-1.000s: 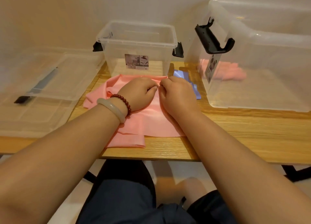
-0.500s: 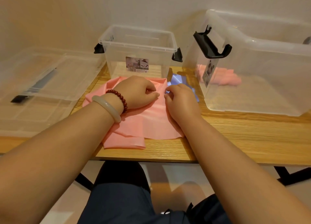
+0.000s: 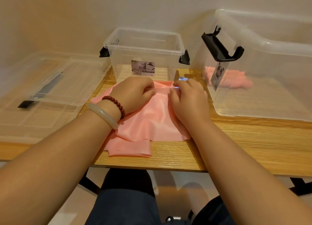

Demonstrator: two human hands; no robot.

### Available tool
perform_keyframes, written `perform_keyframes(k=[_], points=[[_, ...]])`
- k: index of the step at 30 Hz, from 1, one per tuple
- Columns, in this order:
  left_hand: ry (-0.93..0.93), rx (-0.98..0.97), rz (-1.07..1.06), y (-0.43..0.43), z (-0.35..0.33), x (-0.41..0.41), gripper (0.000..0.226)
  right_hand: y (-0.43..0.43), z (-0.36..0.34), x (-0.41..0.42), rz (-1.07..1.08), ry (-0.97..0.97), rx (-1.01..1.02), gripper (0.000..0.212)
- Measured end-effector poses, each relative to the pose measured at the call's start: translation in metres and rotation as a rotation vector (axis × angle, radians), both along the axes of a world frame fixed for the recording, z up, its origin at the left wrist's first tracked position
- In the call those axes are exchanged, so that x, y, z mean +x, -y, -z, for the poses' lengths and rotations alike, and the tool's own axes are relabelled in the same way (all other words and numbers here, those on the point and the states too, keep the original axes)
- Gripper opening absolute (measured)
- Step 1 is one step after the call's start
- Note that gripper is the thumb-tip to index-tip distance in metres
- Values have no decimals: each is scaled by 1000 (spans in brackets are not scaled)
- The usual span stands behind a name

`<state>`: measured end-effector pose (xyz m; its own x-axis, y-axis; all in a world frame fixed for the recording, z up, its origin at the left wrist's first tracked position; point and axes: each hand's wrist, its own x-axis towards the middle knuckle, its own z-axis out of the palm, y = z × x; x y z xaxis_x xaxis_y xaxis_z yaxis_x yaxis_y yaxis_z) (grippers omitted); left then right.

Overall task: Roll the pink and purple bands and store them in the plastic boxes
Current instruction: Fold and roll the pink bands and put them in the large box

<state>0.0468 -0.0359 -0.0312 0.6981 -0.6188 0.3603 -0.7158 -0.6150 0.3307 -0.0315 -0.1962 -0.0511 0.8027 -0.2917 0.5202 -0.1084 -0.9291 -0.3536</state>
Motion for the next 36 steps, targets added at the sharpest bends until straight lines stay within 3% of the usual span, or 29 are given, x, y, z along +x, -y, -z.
perform_keyframes(k=[5, 10, 17, 24, 27, 30, 36], points=[[9, -53, -9, 4, -5, 1, 11, 1, -10, 1, -31, -8, -70, 16], [30, -91, -30, 7, -13, 7, 11, 2, -27, 10, -76, 23, 58, 14], [-12, -49, -43, 8, -9, 8, 11, 13, -12, 8, -92, -109, 89, 23], [-3, -51, -44, 5, -6, 0, 14, 15, -15, 0, -83, -50, 99, 27], [-33, -88, -49, -1, -10, -1, 14, 17, -23, -4, -45, -173, 143, 28], [-37, -98, -41, -6, -14, 2, 16, 17, -25, -8, -19, -357, 155, 42], [-47, -137, -28, -13, -16, 4, 19, 6, -22, -14, 115, -356, 117, 33]])
